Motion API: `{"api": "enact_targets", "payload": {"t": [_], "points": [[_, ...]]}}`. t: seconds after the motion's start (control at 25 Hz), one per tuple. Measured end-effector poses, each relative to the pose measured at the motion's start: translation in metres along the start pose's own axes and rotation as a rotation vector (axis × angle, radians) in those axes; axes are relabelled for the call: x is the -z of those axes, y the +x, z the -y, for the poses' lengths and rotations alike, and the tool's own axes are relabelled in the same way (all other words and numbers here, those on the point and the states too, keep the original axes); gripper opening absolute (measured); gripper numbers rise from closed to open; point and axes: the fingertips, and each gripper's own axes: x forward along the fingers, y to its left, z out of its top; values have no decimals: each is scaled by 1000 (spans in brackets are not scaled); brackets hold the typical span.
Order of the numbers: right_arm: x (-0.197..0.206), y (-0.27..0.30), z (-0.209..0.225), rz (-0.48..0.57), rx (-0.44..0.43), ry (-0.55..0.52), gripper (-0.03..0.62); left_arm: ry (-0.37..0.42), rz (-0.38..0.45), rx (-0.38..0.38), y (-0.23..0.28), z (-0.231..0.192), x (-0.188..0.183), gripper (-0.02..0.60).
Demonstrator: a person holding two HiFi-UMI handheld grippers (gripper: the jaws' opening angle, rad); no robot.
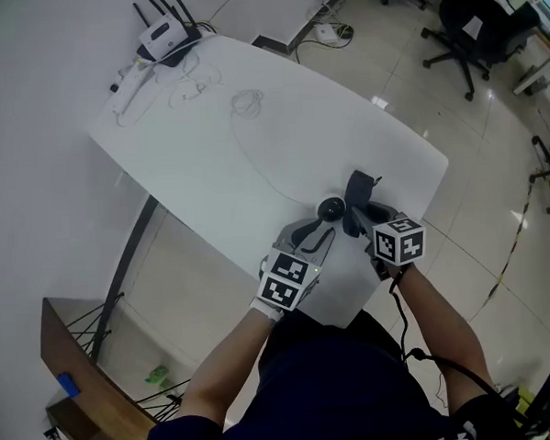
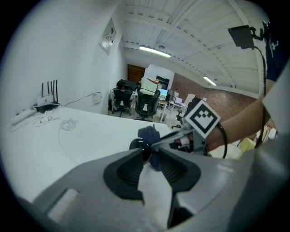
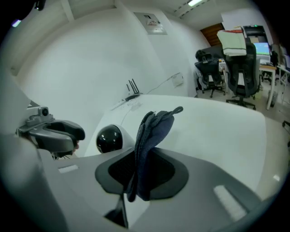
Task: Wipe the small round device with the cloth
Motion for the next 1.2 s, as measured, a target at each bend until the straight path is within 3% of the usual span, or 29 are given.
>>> {"api": "enact_targets", "payload": {"t": [0.24,0.4,0.56,0.72,1.04,1.2], "points": [[-45,-43,-53,157,10,-187,81,25,13,-30,-10,1,0,107],[-62,-55,-94,241,-14,-289,80,6,80,-23,-30,5,-19,107],[-57,-47,-103,247,-20,-287,80,-41,104,-6,-47,13,-25,107],[-45,-47,-85,267,1,-86,80,-47,87,-10,-46,9,-21,107],[-9,-47,-39,380,-55,505,80,-75,31,14,-16,-5,-13,107],[11,-32,-27,365,-63,636,80,-66,19,-1,-2,-6,-9,120]]}}
